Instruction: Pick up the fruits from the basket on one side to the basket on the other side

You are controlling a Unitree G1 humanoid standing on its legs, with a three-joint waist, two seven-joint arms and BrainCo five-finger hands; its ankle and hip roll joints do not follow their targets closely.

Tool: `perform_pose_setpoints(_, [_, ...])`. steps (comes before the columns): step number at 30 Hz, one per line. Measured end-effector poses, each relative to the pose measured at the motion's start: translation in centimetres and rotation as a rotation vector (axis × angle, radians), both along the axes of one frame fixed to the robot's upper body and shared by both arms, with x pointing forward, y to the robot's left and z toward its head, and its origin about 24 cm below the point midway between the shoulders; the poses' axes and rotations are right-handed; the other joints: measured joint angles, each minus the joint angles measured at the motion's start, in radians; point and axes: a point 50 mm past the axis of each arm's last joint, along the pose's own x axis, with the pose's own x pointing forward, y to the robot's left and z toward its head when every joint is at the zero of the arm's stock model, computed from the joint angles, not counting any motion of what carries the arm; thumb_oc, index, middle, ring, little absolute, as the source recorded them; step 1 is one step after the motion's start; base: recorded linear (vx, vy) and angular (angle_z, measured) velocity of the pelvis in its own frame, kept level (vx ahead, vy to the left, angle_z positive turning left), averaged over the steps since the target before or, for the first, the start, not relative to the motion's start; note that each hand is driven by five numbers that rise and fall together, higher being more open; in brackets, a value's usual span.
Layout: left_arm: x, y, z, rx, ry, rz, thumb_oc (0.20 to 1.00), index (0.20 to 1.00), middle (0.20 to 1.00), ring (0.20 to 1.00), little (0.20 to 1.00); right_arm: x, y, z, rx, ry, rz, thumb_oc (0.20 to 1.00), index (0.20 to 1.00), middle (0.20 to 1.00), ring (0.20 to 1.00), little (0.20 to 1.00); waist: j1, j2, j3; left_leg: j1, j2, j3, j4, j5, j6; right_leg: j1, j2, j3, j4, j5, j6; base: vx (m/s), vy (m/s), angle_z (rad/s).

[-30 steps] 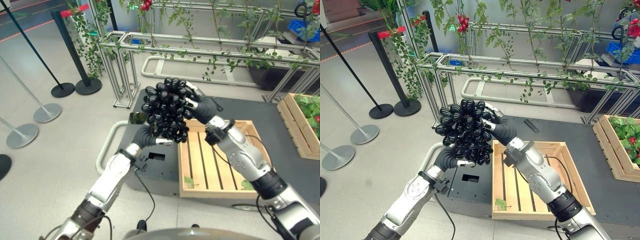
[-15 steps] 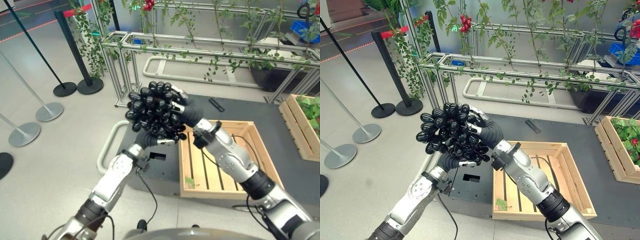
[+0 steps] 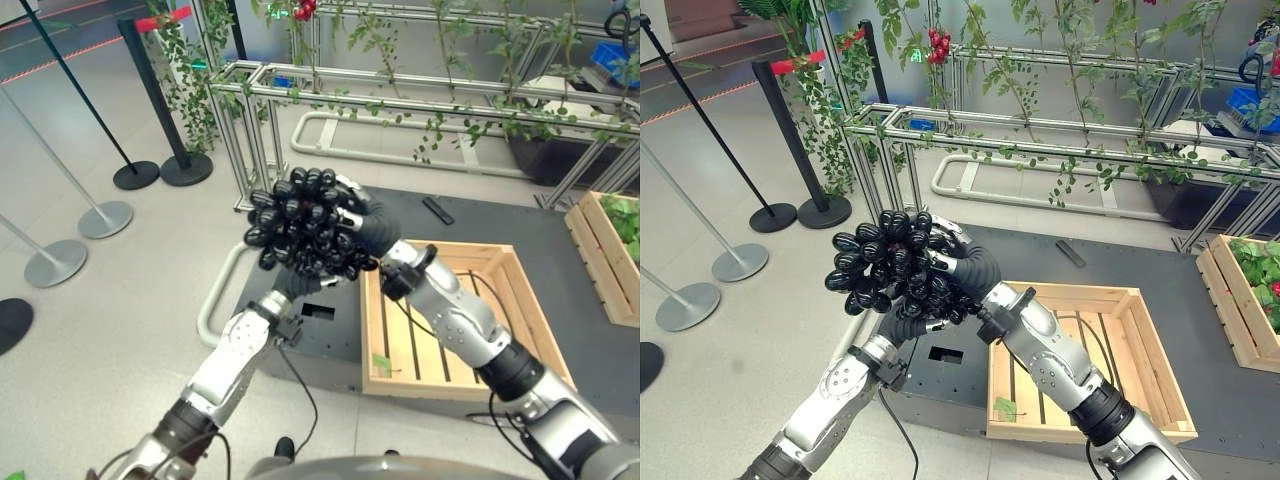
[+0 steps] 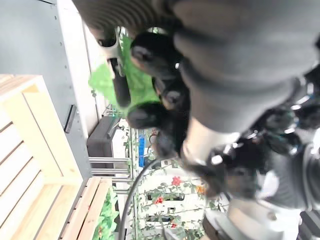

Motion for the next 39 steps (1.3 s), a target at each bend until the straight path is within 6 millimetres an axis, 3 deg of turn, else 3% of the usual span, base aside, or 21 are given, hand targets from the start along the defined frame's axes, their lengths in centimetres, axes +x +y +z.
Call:
perform_pose_setpoints(6, [0.0, 0.0, -0.1, 0.002, 0.003, 0.001, 0.2, 0.2, 0.2, 0.2, 0.2, 0.0, 0.2, -0.1, 0.016, 0.012, 0.002, 0.2, 0.2, 0.2, 0.2, 0.2, -0.002, 0.001, -0.001, 0.0, 0.0, -0.001, 0.002, 0.0, 0.0, 0.001, 0.0, 0.0, 0.001, 0.0, 0.0, 0.0, 0.0, 0.0])
perform_pose_setpoints(8, [0.0, 0.1, -0.2, 0.005, 0.008, 0.004, 0.235, 0.235, 0.235, 0.235, 0.235, 0.1, 0.1, -0.2, 0.015, 0.017, -0.003, 0.2, 0.2, 0.2, 0.2, 0.2, -0.002, 0.001, -0.002, -0.002, 0.0, -0.002, 0.003, 0.0, 0.0, 0.0, 0.0, 0.0, 0.001, 0.0, 0.0, 0.0, 0.0, 0.0])
perform_pose_setpoints(11, [0.1, 0.1, -0.3, 0.007, 0.012, 0.006, 0.2, 0.2, 0.2, 0.2, 0.2, 0.1, 0.1, -0.4, 0.016, 0.024, -0.008, 0.2, 0.2, 0.2, 0.2, 0.2, -0.002, 0.001, -0.003, -0.007, -0.001, -0.003, 0.006, 0.0, 0.0, -0.002, -0.001, -0.001, 0.001, 0.0, 0.0, 0.0, 0.0, 0.01])
perform_pose_setpoints(31, [0.0, 0.3, -0.9, 0.02, 0.047, 0.018, 0.2, 0.2, 0.2, 0.2, 0.2, 0.3, -0.9, -0.9, -0.041, 0.015, -0.087, 0.2, 0.2, 0.2, 0.2, 0.2, -0.002, 0.001, -0.005, -0.013, -0.001, -0.005, 0.009, 0.0, 0.0, -0.005, -0.002, -0.002, 0.001, 0.0, 0.0, 0.0, 0.0, 0.0])
perform_pose_setpoints(32, [0.0, 0.4, -0.9, 0.021, 0.049, 0.022, 0.2, 0.2, 0.2, 0.2, 0.2, 0.4, -1.2, -0.8, -0.075, -0.015, -0.106, 0.278, 0.278, 0.278, 0.278, 0.278, -0.002, 0.001, -0.005, -0.013, -0.001, -0.004, 0.009, 0.0, 0.0, -0.005, -0.002, -0.002, 0.001, 0.0, 0.0, 0.0, 0.0, 0.0])
perform_pose_setpoints(33, [0.0, 0.4, -1.0, 0.022, 0.052, 0.024, 0.2, 0.2, 0.2, 0.2, 0.2, 0.4, -1.3, -0.8, -0.091, -0.027, -0.116, 0.407, 0.407, 0.407, 0.407, 0.407, -0.002, 0.001, -0.005, -0.013, -0.001, -0.004, 0.009, 0.0, 0.0, -0.005, -0.002, -0.002, 0.001, 0.0, 0.0, 0.0, 0.0, 0.0])
perform_pose_setpoints(34, [-0.1, 0.4, -1.1, 0.022, 0.054, 0.026, 0.2, 0.2, 0.2, 0.2, 0.2, 0.4, -1.4, -0.8, -0.101, -0.035, -0.122, 1.0, 1.0, 1.0, 1.0, 1.0, -0.002, 0.001, -0.005, -0.013, -0.001, -0.004, 0.009, 0.0, 0.0, -0.005, -0.002, -0.002, 0.0, 0.0, 0.0, 0.0, 0.0, 0.0])
perform_pose_setpoints(39, [0.1, 1.1, -1.0, 0.031, 0.051, 0.047, 0.2, 0.2, 0.2, 0.2, 0.2, 0.8, -2.7, -0.6, -0.232, -0.127, -0.204, 1.0, 1.0, 1.0, 1.0, 1.0, -0.003, 0.001, -0.005, -0.014, 0.0, -0.002, 0.007, 0.0, 0.0, -0.009, -0.002, -0.001, 0.0, 0.0, 0.0, 0.0, 0.0, 0.0])
